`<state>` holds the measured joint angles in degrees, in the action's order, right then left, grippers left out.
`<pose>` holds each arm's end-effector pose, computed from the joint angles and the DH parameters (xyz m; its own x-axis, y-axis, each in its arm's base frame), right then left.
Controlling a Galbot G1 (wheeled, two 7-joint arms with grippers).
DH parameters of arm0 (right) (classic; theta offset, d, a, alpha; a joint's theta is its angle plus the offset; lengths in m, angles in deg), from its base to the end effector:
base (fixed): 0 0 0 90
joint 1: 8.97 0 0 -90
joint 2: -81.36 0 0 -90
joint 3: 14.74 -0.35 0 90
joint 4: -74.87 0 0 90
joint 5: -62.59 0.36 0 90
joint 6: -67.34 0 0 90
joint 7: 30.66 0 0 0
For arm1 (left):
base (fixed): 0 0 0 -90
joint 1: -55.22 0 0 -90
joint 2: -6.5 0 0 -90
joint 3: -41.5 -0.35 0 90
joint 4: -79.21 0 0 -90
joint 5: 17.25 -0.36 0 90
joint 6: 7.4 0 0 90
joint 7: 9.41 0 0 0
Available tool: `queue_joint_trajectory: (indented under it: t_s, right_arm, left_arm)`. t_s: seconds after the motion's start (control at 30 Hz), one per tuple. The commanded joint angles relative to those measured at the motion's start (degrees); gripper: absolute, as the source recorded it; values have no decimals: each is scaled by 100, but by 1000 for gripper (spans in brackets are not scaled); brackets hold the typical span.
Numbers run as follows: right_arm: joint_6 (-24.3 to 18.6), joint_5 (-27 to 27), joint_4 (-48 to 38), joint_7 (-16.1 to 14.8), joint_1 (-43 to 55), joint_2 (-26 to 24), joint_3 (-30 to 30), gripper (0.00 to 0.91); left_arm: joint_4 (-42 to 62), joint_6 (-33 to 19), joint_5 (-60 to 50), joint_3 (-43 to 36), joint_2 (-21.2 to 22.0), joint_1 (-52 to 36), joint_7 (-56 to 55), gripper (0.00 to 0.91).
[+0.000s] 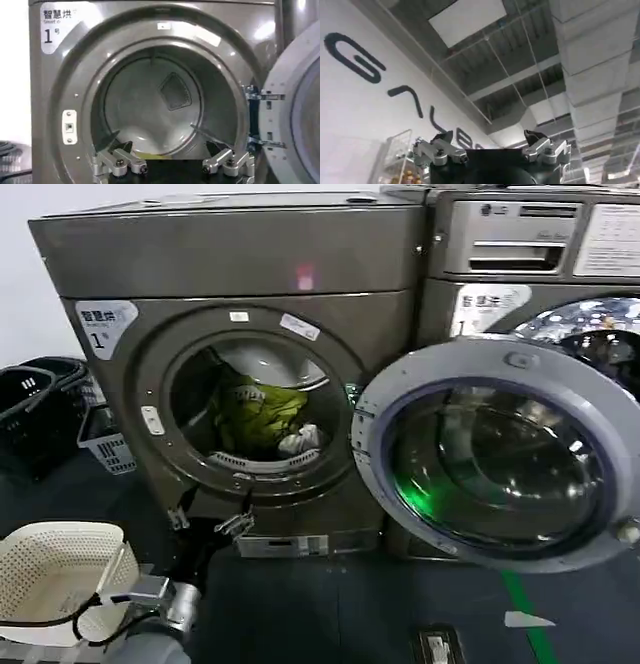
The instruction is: Grasp the clothes from the dryer.
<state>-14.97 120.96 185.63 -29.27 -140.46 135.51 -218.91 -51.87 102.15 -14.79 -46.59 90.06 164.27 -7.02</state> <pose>-0.1035 -0.3792 0.0910 -0.2735 0.5865 -0.7624 0.8619 0.5013 0.0765 0.2199 0.0217 -0.1941 -0.9970 0.0662 -0.0399 0.0629 0.9949 0.0790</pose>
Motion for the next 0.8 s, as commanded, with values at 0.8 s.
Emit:
queue_joint_trajectory:
  t_s: [0.8]
  right_arm:
    - [-59,-20,35,-75,23,-5,43,907]
  left_arm:
    - [49,11,-1,-16,-8,-56,24,907]
